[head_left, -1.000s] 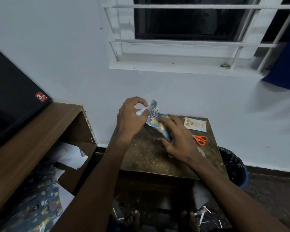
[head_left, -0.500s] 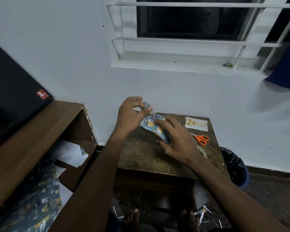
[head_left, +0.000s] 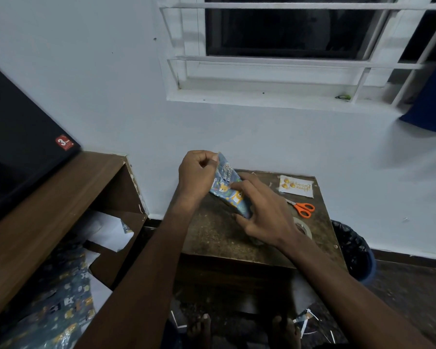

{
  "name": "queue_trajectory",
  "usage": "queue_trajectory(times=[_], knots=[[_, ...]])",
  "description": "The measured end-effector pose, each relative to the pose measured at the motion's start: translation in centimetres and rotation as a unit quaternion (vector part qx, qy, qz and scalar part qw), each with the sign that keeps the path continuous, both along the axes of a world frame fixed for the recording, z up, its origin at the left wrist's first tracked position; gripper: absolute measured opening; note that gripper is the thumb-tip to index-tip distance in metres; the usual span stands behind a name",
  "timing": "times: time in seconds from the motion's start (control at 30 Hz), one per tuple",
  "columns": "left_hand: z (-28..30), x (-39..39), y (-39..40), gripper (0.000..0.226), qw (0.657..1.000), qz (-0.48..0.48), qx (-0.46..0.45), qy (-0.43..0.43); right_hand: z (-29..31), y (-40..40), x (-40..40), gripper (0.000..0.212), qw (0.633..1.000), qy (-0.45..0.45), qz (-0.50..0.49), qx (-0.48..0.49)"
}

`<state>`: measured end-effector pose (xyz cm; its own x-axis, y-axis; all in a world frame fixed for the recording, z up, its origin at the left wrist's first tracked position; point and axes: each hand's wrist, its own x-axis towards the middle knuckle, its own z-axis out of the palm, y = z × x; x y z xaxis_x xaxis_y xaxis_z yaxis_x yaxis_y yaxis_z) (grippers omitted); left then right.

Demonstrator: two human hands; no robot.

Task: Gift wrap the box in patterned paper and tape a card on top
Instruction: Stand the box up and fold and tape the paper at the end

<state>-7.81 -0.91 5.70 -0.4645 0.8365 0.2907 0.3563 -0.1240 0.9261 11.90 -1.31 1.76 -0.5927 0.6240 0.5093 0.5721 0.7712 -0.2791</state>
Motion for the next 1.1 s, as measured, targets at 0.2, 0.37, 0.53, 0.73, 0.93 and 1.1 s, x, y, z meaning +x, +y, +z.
queue_trajectory(times=[0.2,0.37,0.53,0.73,0.93,1.1], knots=[[0.4,-1.0,0.1,0.040,0.990,-0.105,-0.058,-0.069,-0.1,0.1,0.2,0.080,1.000,0.002,-0.004,-0.004],[1.5,-2.8,-1.3,0.067,0.958,-0.253,-0.097,-0.095,0.3,0.0,0.1,0.087,0.999,0.006,0.036,-0.023],[1.3,-3.3,-1.4,0.042,0.968,-0.236,-0.071,-0.036,0.5,0.1,0.2,0.087,0.996,0.006,0.069,-0.052],[0.8,-3.3,-1.2,0.029,0.987,-0.143,-0.054,-0.057,0.5,0.4,0.1,0.086,0.993,0.015,0.082,-0.087],[0.5,-3.1,-1.0,0.023,0.981,-0.134,-0.070,-0.125,0.9,0.6,0.2,0.085,0.989,0.033,0.088,-0.117],[0.2,-3.2,-0.7,0.022,0.971,-0.136,-0.089,-0.173,1.1,0.6,0.2,0.083,0.985,0.049,0.095,-0.134]])
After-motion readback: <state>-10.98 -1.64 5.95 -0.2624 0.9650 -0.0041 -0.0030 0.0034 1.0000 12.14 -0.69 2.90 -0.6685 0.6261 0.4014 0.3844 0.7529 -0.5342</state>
